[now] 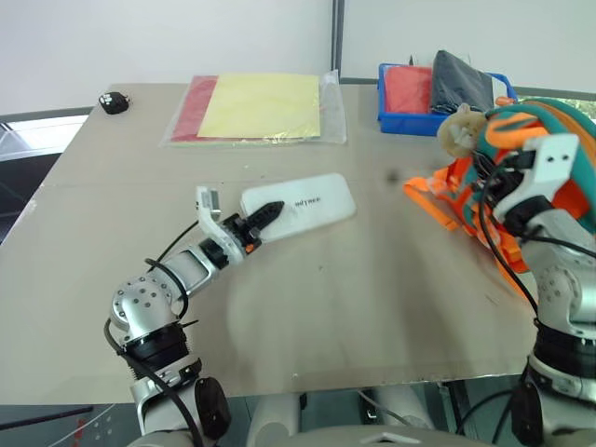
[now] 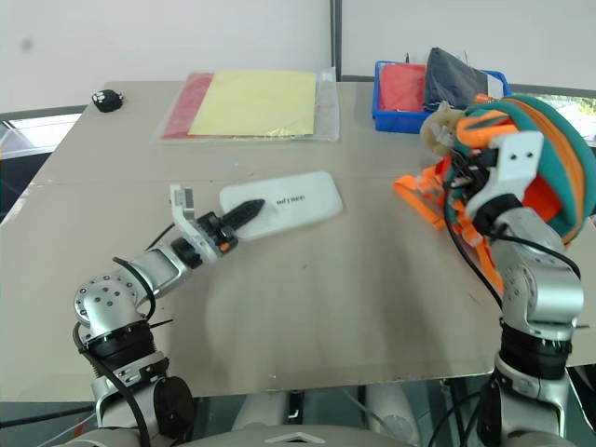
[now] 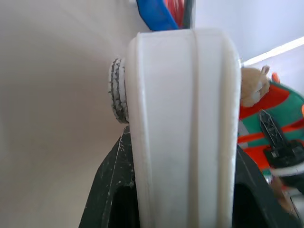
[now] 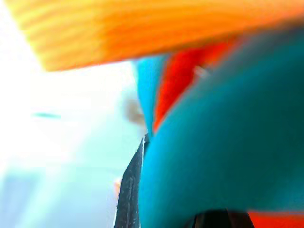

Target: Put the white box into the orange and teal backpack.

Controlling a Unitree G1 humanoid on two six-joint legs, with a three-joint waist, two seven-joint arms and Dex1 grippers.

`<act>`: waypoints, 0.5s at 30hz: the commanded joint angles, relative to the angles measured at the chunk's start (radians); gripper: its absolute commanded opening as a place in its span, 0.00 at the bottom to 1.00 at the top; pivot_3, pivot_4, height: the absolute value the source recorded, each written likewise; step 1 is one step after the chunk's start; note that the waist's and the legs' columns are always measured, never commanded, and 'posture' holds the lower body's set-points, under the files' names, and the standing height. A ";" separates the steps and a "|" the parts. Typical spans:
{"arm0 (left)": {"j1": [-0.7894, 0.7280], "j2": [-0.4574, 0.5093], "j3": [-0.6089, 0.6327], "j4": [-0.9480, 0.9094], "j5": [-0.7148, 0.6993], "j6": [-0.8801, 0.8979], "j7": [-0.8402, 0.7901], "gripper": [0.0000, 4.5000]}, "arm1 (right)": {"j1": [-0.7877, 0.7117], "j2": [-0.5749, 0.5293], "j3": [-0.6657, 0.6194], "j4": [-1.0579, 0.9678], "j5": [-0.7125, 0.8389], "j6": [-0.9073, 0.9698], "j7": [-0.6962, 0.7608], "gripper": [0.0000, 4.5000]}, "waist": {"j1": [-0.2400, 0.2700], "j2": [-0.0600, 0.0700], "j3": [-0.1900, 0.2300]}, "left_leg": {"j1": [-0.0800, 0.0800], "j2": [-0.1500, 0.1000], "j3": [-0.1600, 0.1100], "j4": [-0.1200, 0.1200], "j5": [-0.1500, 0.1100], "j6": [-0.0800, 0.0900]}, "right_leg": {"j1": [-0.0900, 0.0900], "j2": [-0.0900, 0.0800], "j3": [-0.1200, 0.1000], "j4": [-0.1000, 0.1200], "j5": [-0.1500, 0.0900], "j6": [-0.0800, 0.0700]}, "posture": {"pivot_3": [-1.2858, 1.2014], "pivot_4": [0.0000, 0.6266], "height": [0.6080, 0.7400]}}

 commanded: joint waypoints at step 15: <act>0.056 0.427 0.040 -0.203 0.113 -0.457 -0.274 0.23 | -0.130 -0.044 0.269 0.067 0.258 -0.066 0.565 0.01 | 0.012 -0.001 0.002 | -0.015 0.000 -0.003 -0.004 0.000 -0.001 | -0.012 -0.002 -0.005 -0.004 -0.001 0.000 | 0.52 0.24 1.00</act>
